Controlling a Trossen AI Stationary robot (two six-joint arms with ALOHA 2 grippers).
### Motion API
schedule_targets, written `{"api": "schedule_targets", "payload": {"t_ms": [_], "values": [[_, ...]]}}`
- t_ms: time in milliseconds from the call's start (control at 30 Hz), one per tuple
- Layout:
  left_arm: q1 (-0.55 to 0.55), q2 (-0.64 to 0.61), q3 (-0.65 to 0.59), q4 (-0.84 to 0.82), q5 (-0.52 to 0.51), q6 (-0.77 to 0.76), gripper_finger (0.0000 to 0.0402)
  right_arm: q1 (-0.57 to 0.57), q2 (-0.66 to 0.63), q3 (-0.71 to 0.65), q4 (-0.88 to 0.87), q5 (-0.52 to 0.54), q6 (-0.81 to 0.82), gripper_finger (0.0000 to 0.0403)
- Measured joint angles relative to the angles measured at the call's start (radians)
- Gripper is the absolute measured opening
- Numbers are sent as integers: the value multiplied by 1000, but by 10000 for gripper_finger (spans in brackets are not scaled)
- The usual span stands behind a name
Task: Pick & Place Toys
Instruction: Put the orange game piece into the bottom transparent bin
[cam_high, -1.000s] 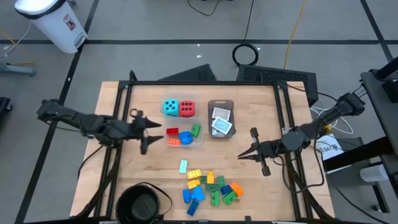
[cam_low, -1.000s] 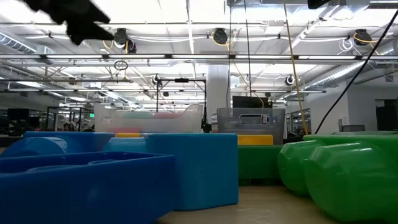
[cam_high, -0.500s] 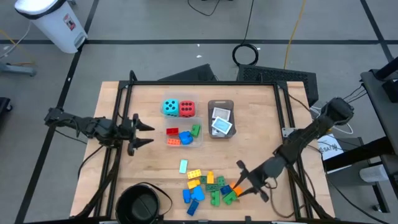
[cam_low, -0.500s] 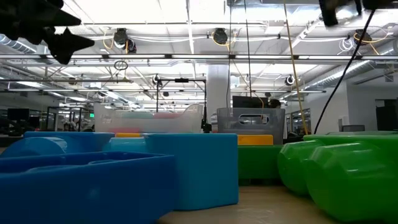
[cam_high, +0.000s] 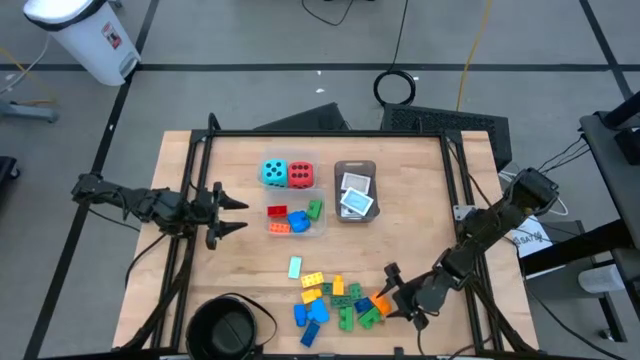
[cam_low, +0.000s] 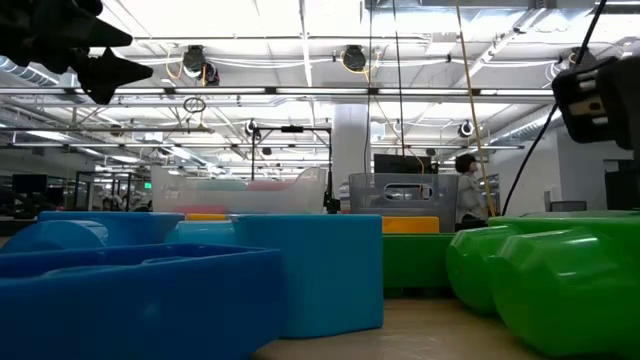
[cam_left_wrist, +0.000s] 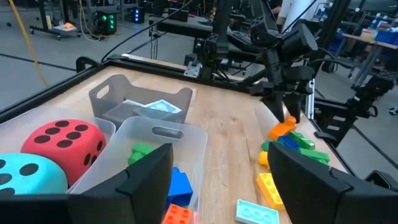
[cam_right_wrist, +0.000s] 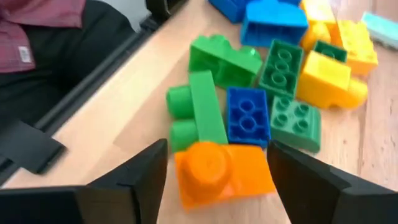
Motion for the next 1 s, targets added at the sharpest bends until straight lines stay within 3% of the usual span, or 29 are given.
{"api": "schedule_targets", "payload": {"t_ms": [533,767,1000], "values": [[0,0,0,0,0,1,258,-1,-1,0,-8,-56,15,81],[0,0,1,0,0,0,258,-1,-47,0,-13,-46,7,76],[1,1,1,49,-41,4,258,-13,-224,0,8,124,-144,77]]}}
